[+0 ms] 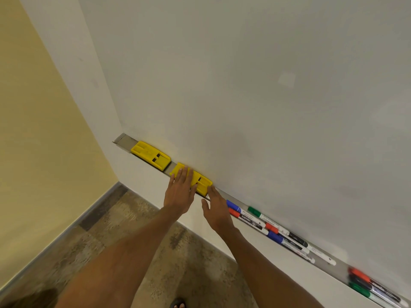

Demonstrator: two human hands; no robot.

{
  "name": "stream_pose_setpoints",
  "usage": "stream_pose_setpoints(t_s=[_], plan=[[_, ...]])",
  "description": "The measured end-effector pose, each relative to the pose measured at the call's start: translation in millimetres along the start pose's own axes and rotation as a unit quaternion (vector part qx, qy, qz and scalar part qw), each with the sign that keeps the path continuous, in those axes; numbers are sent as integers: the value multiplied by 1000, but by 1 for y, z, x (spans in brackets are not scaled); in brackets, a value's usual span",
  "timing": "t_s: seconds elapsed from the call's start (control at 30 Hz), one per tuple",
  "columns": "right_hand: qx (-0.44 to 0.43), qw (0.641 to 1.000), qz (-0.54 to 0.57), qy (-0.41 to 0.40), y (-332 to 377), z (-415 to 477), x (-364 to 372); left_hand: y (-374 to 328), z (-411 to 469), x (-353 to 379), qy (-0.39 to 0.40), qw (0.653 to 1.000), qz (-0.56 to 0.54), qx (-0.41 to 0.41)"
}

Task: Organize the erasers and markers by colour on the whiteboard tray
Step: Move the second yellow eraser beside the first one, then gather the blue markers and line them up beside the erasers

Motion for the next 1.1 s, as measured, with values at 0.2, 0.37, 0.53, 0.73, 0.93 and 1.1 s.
stream_pose_setpoints(t_s=[0.2, 0.37, 0.53, 0.73, 0.93, 1.1], plan=[[-5, 1000, 6, 20, 15, 5, 2, 11, 5, -4, 4, 1000, 0, -12], [-12, 1000, 7, 25, 18, 8, 6, 15, 7, -5, 5, 1000, 2, -27], [-20, 999, 11, 34, 21, 10, 5, 19, 7, -6, -7, 999, 6, -34], [-28, 999, 12, 31, 13, 10, 6, 18, 6, -7, -45, 998, 23, -39], [-50, 995, 41, -76, -13, 3, -17, -16, 0, -8, -142, 984, 65, 84], [-27, 993, 2, -114, -41, -6, -43, -53, -2, 1, -150, 972, 26, 177]])
Point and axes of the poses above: each hand's wrist, its own z-axis towards the middle knuckle, its own x-axis out of the palm, y = z × x, the point moved 4 cm from there along z, towards the middle knuckle, and after that the axes turned 9 degrees about x, right-handed, at the moved point
